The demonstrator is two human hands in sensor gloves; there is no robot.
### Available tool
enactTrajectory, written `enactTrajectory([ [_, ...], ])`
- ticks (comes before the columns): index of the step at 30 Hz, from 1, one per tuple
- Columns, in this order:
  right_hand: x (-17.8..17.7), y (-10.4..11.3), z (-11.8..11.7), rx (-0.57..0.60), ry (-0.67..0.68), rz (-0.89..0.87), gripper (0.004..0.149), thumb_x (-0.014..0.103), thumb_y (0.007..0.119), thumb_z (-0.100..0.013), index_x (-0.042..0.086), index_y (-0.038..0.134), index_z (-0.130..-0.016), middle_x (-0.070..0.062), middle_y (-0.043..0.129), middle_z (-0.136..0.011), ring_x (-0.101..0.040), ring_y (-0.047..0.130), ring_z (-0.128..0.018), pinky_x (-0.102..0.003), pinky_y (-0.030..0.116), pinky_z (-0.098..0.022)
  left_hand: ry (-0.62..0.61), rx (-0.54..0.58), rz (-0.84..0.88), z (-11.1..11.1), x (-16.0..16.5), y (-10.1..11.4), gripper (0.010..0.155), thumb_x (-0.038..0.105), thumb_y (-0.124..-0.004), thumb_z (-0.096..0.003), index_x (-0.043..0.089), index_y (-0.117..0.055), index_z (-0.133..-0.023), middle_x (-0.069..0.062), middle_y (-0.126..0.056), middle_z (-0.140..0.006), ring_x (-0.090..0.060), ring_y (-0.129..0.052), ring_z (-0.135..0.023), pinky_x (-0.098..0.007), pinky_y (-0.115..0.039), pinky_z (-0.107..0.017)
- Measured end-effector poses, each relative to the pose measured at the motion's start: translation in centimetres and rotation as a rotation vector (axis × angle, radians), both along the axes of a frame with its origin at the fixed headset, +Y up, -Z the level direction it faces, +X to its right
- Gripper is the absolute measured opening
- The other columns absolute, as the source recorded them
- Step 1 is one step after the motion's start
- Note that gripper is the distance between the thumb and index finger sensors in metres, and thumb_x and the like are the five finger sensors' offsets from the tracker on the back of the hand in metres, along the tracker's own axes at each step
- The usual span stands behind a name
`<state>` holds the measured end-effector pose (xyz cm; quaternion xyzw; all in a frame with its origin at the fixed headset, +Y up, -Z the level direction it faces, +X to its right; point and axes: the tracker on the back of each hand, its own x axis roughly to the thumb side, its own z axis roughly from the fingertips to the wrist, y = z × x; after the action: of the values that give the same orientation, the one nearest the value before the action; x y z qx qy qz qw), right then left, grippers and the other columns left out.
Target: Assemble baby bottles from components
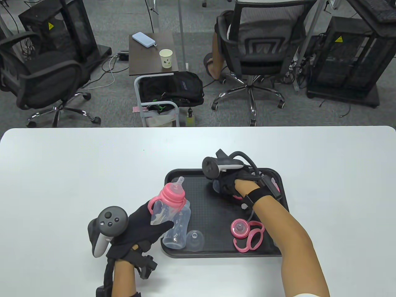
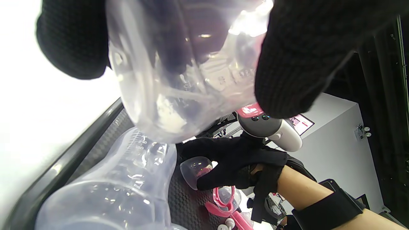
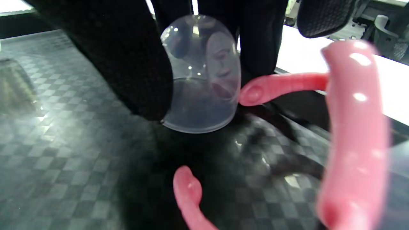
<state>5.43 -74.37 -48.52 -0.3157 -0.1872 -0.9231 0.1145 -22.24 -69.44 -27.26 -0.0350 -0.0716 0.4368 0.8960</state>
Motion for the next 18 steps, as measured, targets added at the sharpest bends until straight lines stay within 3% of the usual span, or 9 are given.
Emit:
enactTrajectory([
  [9,-0.4,0.3,0.1,0.013,-0.005,0.001,0.074,0.029,0.103,-0.043,0.019,0.064,-0.105,-0.021,0.067,-0.110,-0.046,0.083,-0.088,-0.073,0.055,-0.070,-0.008,-0.006,-0.001,-0.1,0.2,-0.1,0.092,0.067,-0.095,-0.0414,0.022,-0.063,-0.115,-0.010,-0.078,-0.108,-0.043,-0.087,-0.091,-0.047,-0.091,-0.048],
  [18,1.1,6.0,0.5,0.029,-0.069,-0.168,0.075,0.029,0.102,-0.044,0.018,0.063,-0.106,-0.023,0.065,-0.110,-0.047,0.082,-0.087,-0.072,0.058,-0.069,-0.018,-0.018,0.007,-0.1,0.3,-0.2,0.092,0.067,-0.094,-0.0417,0.022,-0.063,-0.115,-0.010,-0.078,-0.108,-0.043,-0.087,-0.091,-0.047,-0.091,-0.048],
])
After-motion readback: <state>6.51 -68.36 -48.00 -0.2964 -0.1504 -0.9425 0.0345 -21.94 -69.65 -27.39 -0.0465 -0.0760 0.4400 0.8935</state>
